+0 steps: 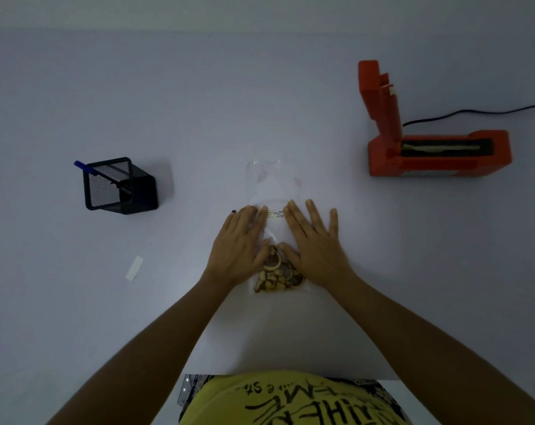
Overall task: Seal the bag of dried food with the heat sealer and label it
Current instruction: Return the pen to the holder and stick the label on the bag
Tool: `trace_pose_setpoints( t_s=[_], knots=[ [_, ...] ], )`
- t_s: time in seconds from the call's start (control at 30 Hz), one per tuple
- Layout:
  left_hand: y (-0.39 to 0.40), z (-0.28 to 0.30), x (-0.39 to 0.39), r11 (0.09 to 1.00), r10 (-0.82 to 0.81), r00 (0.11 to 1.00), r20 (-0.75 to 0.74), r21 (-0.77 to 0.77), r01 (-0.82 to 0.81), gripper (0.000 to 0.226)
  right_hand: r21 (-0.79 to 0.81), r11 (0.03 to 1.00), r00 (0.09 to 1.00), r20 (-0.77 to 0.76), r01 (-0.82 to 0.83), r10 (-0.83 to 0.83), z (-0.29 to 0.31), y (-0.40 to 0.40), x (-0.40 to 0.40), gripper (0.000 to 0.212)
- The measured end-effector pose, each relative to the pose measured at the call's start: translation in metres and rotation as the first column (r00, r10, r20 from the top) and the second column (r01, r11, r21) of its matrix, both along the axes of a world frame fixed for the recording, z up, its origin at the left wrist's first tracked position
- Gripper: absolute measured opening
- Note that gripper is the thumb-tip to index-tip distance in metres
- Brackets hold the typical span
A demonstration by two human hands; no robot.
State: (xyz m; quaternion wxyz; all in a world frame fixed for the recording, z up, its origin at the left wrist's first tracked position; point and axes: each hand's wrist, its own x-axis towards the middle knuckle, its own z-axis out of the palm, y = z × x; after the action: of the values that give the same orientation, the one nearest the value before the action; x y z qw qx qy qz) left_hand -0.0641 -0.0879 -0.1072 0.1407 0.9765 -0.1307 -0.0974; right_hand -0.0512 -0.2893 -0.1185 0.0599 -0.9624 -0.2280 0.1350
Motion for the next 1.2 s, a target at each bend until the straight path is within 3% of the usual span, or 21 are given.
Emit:
trace_pose_setpoints(
  t_s=[0.33, 0.5, 0.6, 0.67, 0.8, 0.97, 1.2],
  knots=[
    [0.004, 0.003, 0.000, 1.000, 0.012, 0.999, 0.053, -0.022, -0.011, 0.061, 0.028, 0.999, 0.999, -0.045, 0.032, -0.031, 0.002, 0.002, 0.001, 0.071],
    [0.000, -0.003, -0.011, 0.999, 0.033, 0.999, 0.006, 0.040, -0.033, 0.065, 0.162, 0.975, 0.984, -0.118, 0.152, -0.134, 0.010, 0.004, 0.005, 0.079],
    [-0.004, 0.012, -0.015, 0.980, 0.196, 0.978, 0.066, -0.045, -0.194, 0.060, 0.366, 0.876, 0.949, -0.134, 0.315, -0.286, 0.025, 0.008, 0.005, 0.073],
    [-0.011, 0.023, -0.021, 0.906, 0.401, 0.914, 0.061, -0.172, -0.387, 0.051, 0.435, 0.761, 0.871, -0.137, 0.481, -0.473, 0.035, 0.012, 0.000, 0.063],
    [-0.024, 0.035, -0.027, 0.659, 0.657, 0.711, -0.249, -0.268, -0.703, 0.043, 0.353, 0.553, 0.655, -0.363, 0.755, -0.663, 0.041, 0.021, -0.014, 0.054],
    [-0.035, 0.034, -0.023, 0.544, 0.688, 0.601, -0.407, -0.259, -0.798, 0.032, 0.346, 0.433, 0.554, -0.473, 0.832, -0.685, 0.044, 0.030, -0.023, 0.048],
    [-0.024, 0.030, -0.018, 0.576, 0.620, 0.635, -0.461, -0.282, -0.767, 0.019, 0.280, 0.423, 0.507, -0.512, 0.862, -0.693, 0.043, 0.027, -0.023, 0.027]
  ],
)
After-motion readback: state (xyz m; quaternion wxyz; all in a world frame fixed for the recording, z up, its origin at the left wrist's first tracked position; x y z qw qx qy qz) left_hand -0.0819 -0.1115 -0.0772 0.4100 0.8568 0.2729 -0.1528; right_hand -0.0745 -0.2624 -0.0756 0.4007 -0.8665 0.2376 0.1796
